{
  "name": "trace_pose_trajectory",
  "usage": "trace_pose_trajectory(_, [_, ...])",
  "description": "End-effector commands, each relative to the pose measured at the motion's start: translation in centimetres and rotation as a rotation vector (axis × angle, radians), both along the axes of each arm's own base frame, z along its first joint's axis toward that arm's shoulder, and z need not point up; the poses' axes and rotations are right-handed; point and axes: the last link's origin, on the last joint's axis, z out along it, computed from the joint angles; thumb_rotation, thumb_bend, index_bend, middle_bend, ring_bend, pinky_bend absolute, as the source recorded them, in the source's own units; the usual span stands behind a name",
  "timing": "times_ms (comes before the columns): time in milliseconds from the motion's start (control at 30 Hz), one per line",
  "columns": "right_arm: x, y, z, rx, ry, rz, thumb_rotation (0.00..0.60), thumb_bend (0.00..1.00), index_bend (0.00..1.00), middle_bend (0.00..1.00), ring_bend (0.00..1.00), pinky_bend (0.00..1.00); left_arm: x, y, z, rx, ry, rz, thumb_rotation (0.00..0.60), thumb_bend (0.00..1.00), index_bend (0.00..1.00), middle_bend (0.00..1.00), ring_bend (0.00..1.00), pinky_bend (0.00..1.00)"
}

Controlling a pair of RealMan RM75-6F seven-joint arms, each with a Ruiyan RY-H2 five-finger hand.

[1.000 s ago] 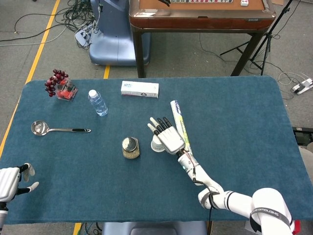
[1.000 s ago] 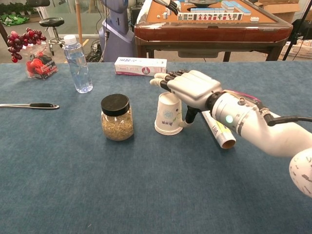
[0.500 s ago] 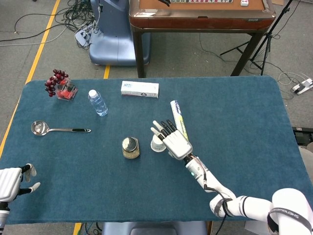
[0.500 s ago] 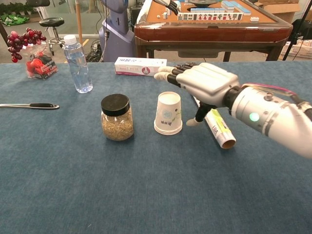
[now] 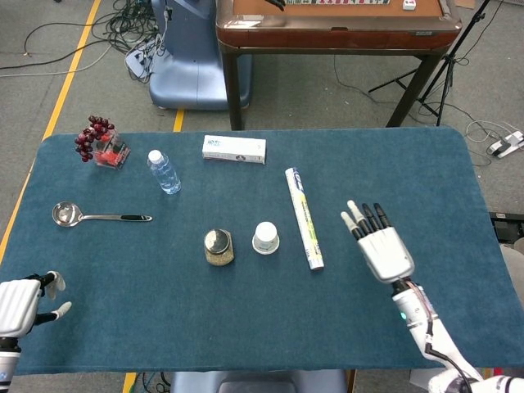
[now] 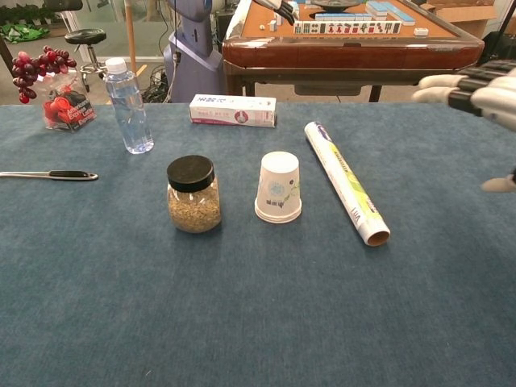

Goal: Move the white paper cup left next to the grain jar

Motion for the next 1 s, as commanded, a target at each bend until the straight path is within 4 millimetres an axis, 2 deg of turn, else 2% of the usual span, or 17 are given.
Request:
trace_pose_trajectory(33, [-2.4, 1.7, 2.0, -0.035, -0.049, -0.061, 0.600, 0.00, 0.08, 0.02, 0.00, 0.08, 0.0, 0.0, 0.0, 0.005, -0.002, -0.008, 0.600, 0.09, 0.54, 0.55, 0.51, 0.69])
trace_pose_trajectory(100, [-3.9, 2.9, 3.3, -0.065, -0.085, -0.090, 0.600, 0.00, 0.10, 0.03, 0.00, 0.08, 0.1, -0.1, 0.1, 0.011, -0.003, -0.016, 0.600, 0.09, 0.53, 0.49, 0.46, 0.60])
trace_pose_trajectory(200, [-5.1, 4.2, 4.4, -0.101, -0.107, -0.110, 0.600, 0.00, 0.11, 0.04, 0.00, 0.08, 0.1, -0.1, 0.2, 0.018, -0.004, -0.025, 0.600, 0.09, 0.53, 0.43, 0.40, 0.52])
trace_pose_trajectory(367, [-7.8, 7.3, 6.1, -0.218, -0.113, -0.161, 0.600, 0.00, 0.11, 0.05, 0.00, 0.08, 0.1, -0.2, 0.6, 0.033, -0.012, -0.022, 0.600, 0.09, 0.54, 0.42, 0.39, 0.50])
trace_pose_trajectory(533, [-9.2, 9.3, 7.1, -0.257, -0.162, -0.210, 0.600, 0.00, 0.11, 0.05, 0.00, 0.08, 0.1, -0.2, 0.7, 0.026, -0.009, -0.015, 0.600, 0.09, 0.55, 0.42, 0.39, 0.50])
trace_pose_trajectory(800, [-10.0, 9.6, 8.5, -0.284, -0.188, -0.224, 0.600, 0.00, 0.11, 0.05, 0.00, 0.08, 0.3, 0.2, 0.2, 0.012, -0.001, -0.029, 0.600, 0.09, 0.56, 0.42, 0.39, 0.50])
trace_pose_trajectory(1000, [-10.3, 9.2, 8.2, -0.252, -0.199, -0.248, 0.600, 0.00, 0.11, 0.05, 0.00, 0.08, 0.0, 0.4, -0.7, -0.024, 0.008, -0.015, 0.600, 0.09, 0.56, 0.42, 0.39, 0.50])
